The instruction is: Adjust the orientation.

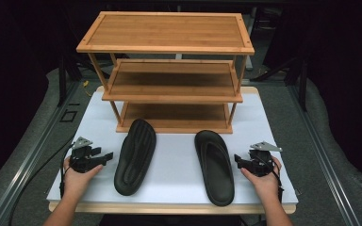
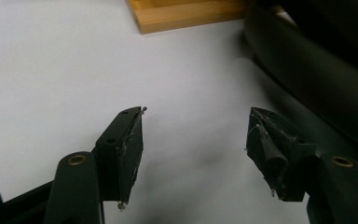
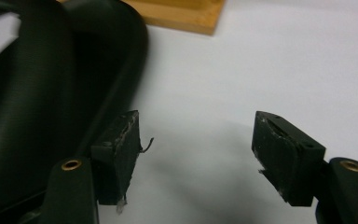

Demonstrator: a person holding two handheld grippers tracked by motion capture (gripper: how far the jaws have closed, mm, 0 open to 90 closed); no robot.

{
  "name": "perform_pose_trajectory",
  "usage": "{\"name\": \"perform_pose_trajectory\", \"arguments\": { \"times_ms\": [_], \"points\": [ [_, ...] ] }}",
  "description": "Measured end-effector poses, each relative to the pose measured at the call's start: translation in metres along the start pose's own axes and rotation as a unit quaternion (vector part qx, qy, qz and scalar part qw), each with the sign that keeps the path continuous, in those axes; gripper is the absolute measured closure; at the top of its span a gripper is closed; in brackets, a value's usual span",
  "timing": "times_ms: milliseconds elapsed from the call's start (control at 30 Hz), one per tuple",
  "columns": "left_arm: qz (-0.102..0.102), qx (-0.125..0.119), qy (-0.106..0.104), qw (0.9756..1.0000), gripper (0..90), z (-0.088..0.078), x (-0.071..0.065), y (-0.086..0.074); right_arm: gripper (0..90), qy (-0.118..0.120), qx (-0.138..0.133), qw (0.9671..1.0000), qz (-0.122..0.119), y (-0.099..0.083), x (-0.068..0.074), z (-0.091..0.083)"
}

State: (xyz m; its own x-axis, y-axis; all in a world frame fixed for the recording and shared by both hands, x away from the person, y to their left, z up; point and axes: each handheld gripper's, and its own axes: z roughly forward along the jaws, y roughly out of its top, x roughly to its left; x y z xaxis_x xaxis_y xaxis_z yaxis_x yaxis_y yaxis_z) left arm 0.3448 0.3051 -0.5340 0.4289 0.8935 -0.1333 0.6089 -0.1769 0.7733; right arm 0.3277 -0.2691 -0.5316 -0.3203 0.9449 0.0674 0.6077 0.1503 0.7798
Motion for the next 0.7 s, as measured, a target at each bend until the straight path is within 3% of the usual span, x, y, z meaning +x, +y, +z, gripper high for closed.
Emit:
{"name": "perform_pose_trajectory", "arguments": {
  "times_ms": [33, 67, 233, 500, 700],
  "points": [
    [-0.001, -0.002, -0.006, 1.0000, 37.0, -0.002, -0.001, 0.000, 31.8, -0.014, -0.004, 0.9999, -0.006, 0.000, 0.003, -0.002],
    [0.001, -0.004, -0.008, 1.0000, 36.9, -0.003, -0.001, 0.000, 31.7, -0.003, -0.009, 0.9999, -0.009, 0.001, 0.004, -0.003],
    [0.002, -0.011, -0.017, 0.9998, 38.3, -0.006, -0.003, 0.000, 31.4, -0.011, -0.025, 0.9995, -0.017, 0.004, 0.011, -0.008],
    [0.006, -0.019, -0.026, 0.9995, 40.1, -0.007, -0.007, 0.001, 32.9, -0.015, -0.021, 0.9993, -0.028, 0.004, 0.016, -0.009],
    [-0.004, -0.025, -0.033, 0.9991, 40.1, -0.007, -0.009, 0.001, 33.3, -0.014, -0.025, 0.9994, -0.022, 0.004, 0.016, -0.010]
  ]
}}
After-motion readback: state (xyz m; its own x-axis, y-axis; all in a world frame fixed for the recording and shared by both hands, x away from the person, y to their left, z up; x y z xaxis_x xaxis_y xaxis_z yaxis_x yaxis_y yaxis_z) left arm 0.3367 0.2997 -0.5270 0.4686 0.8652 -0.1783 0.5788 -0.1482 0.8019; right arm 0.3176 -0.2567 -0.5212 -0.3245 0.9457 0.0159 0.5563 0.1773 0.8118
